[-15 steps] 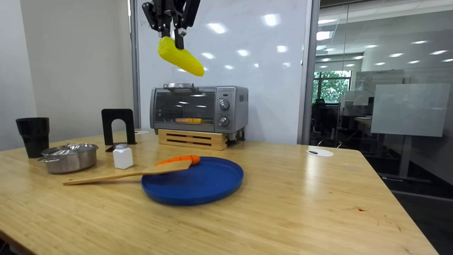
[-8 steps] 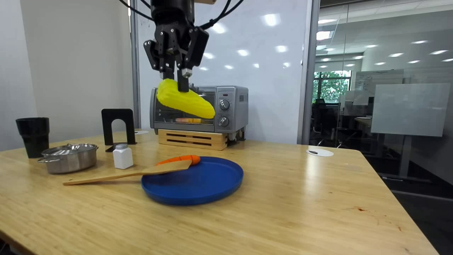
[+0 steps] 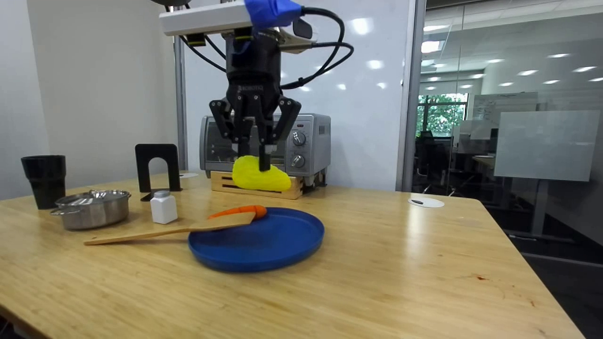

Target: Remove the yellow object from the top of the oven and place it on the blue plate

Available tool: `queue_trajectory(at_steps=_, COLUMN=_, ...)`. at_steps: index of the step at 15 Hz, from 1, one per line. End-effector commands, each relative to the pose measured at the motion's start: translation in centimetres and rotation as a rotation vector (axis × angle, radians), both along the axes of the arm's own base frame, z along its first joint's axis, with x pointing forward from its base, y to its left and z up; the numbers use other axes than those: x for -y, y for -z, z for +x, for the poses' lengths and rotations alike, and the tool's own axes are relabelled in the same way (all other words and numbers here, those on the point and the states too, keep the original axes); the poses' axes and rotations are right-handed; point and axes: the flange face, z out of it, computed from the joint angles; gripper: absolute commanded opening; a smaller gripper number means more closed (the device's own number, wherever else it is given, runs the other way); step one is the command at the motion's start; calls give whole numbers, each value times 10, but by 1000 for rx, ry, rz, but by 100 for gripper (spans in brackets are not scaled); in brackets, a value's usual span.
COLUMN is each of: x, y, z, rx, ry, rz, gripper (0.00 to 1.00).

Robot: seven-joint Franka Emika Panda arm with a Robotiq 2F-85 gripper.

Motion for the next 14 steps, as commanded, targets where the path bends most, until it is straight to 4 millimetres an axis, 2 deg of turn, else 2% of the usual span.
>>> queue_trajectory(at_steps=1, x=9, y=23, z=7, rx=-4, ry=-76, rz=-2, gripper=8)
queue_trajectory(at_steps=5, x=7, y=43, z=15, rx=12, ry=-150, rz=-54, gripper=8)
queue_trajectory(at_steps=9, x=6, y=51, z=25, rx=57, ry=-193, rz=-116, gripper=8)
queue_trajectory(at_steps=14, x=-1, y=62, z=32, rx=59, ry=-220, rz=-113, gripper=8)
